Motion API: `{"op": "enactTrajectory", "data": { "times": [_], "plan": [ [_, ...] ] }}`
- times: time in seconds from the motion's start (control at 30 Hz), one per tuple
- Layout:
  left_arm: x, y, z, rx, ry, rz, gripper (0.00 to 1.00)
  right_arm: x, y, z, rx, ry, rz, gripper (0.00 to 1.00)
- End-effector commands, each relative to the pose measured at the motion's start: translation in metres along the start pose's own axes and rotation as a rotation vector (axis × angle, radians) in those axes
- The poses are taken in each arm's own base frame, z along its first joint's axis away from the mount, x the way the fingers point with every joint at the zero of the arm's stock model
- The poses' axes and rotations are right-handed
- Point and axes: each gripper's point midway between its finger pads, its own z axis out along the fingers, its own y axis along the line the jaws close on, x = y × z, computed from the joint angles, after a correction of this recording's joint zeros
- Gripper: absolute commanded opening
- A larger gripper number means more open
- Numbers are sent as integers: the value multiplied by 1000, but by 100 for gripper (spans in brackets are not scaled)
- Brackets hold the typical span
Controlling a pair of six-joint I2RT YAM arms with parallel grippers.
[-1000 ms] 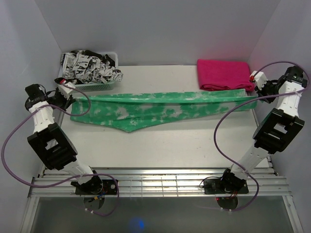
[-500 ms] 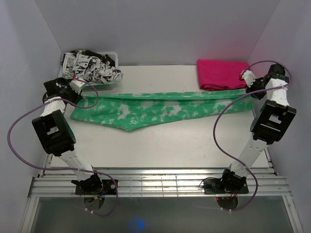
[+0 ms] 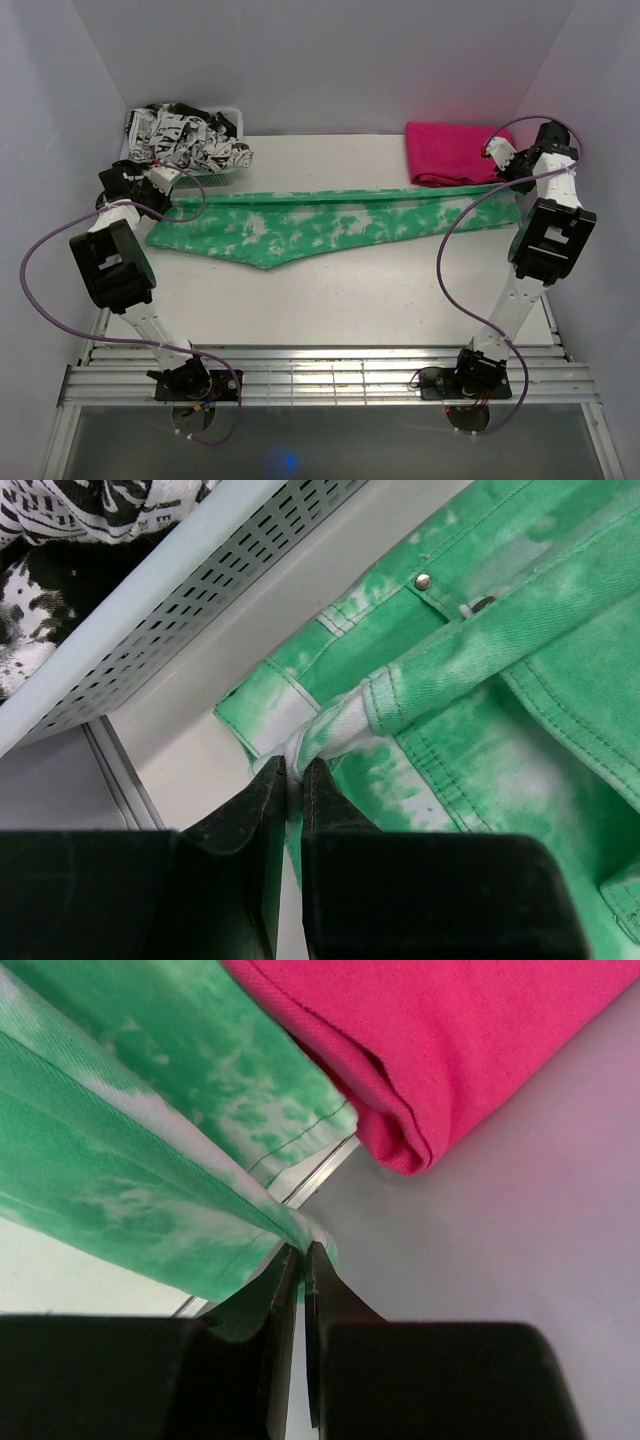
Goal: Fold and stack the trousers
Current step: Fold the trousers
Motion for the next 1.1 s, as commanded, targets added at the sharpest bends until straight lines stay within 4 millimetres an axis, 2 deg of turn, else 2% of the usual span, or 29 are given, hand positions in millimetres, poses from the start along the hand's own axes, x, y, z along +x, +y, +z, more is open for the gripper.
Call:
{"op": "enactTrajectory", "data": {
  "times": [0.0, 0.07, 0.13, 0.17, 0.23, 0.27, 0.3, 0.37, 0.43, 0.5, 0.53, 0.57, 0.6, 0.67, 0.7, 0.8, 0.9, 1.0, 1.07],
  "plan": [
    [6, 36, -10, -140, 34, 25, 0, 19, -48, -11, 160, 108, -24, 8],
    [9, 33, -8, -134, 38, 16, 0, 17, -42, -3, 140, 120, -25, 8],
    [9, 30, -7, -127, 30, 11, 14, 19, -34, 8, 117, 138, -27, 8],
    [9, 30, -6, -130, 31, 8, 23, 21, -33, 10, 131, 161, -16, 23],
    [10, 29, -5, -135, 41, -9, 36, 24, -37, 19, 169, 180, 6, 43],
    [10, 30, -6, -145, 43, -16, 40, 23, -39, 19, 180, 184, 33, 58],
    [10, 31, -7, -154, 44, -27, 47, 22, -46, 18, 195, 184, 49, 63],
    [5, 37, -14, -186, 49, -55, 53, 21, -50, 14, 201, 190, 73, 69],
    [1, 38, -22, -192, 42, -95, 55, 18, -56, 4, 215, 182, 99, 70],
    [-17, 36, -33, -168, 1, -130, 70, 12, -58, -11, 226, 164, 125, 76],
    [-16, 27, -38, -134, 16, -165, 78, 10, -58, -18, 227, 155, 136, 76],
    [-19, 22, -42, -113, 14, -204, 91, 7, -51, -21, 202, 143, 152, 78],
    [-30, 22, -49, -99, -10, -220, 93, 2, -51, -30, 202, 126, 172, 79],
    [-32, 12, -60, -62, -10, -331, 97, -6, -32, -35, 131, 78, 239, 79],
    [-42, 7, -65, -32, -44, -354, 97, -8, -24, -35, 100, 65, 270, 78],
    [-49, -19, -68, 81, -69, -450, 95, -18, 9, -27, -27, 18, 411, 76],
    [-43, -36, -62, 143, -62, -539, 90, -28, 38, -15, -153, -38, 539, 70],
    [-24, -48, -49, 176, -5, -655, 82, -33, 63, -5, -239, -70, 610, 66],
    [-6, -56, -39, 188, 52, -728, 79, -36, 69, 1, -255, -93, 646, 66]
  ]
}}
